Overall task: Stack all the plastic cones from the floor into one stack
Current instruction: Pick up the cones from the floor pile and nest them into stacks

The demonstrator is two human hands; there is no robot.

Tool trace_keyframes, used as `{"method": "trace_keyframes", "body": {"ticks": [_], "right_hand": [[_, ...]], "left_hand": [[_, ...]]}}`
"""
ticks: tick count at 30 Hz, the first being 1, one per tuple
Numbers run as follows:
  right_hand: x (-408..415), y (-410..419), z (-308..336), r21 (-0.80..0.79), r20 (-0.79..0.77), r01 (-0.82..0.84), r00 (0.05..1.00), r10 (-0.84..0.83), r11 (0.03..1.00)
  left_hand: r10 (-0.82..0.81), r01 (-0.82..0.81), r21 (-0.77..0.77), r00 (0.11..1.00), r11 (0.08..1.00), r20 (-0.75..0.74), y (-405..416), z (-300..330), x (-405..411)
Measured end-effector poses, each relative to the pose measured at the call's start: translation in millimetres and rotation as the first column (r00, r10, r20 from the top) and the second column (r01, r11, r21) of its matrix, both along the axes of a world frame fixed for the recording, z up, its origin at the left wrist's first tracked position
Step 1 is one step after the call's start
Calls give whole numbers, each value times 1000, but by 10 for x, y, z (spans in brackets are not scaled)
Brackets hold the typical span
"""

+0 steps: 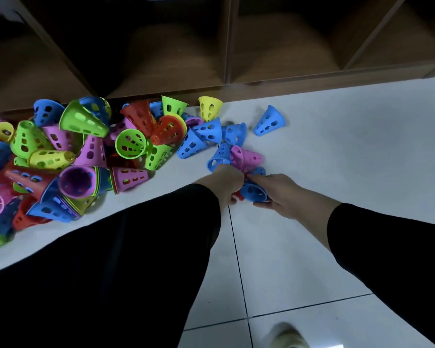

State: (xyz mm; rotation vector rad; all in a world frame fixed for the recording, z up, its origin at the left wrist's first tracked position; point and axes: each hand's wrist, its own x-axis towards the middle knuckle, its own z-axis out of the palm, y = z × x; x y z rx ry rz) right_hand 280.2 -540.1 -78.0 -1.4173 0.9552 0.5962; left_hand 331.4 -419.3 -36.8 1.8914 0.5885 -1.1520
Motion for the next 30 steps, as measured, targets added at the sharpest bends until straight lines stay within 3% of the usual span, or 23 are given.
{"method": "trace_keyframes", "body": {"ticks": [5,7,12,14,17,22,26,30], "right_hand": [[11,80,190,31,98,-37,995,34,999],[26,114,277,28,131,-44,991,40,999],[105,219,587,5,293,-145,946,137,989],[144,320,780,6,361,-215,911,198,977],[172,585,1071,-153,456,-400,783,423,904],[76,1089,1359,-219,578,-392,685,443,893],[-182,1232,1372,-346,626,-427,559,544,836],[-545,1326,1258,-375,609,-481,518,602,793]], "left_hand": [[128,-129,-45,991,991,-29,81,81,47],[195,-193,-69,981,979,27,108,85,41],[421,-386,-187,883,903,210,315,334,49],[492,-435,-288,854,853,166,476,516,94],[480,-386,-425,867,819,137,790,852,106],[549,-361,-469,753,806,363,1535,1266,-88],[450,-250,-382,626,890,637,2098,1336,-555],[146,-107,-102,598,989,788,2296,1129,-979]]}}
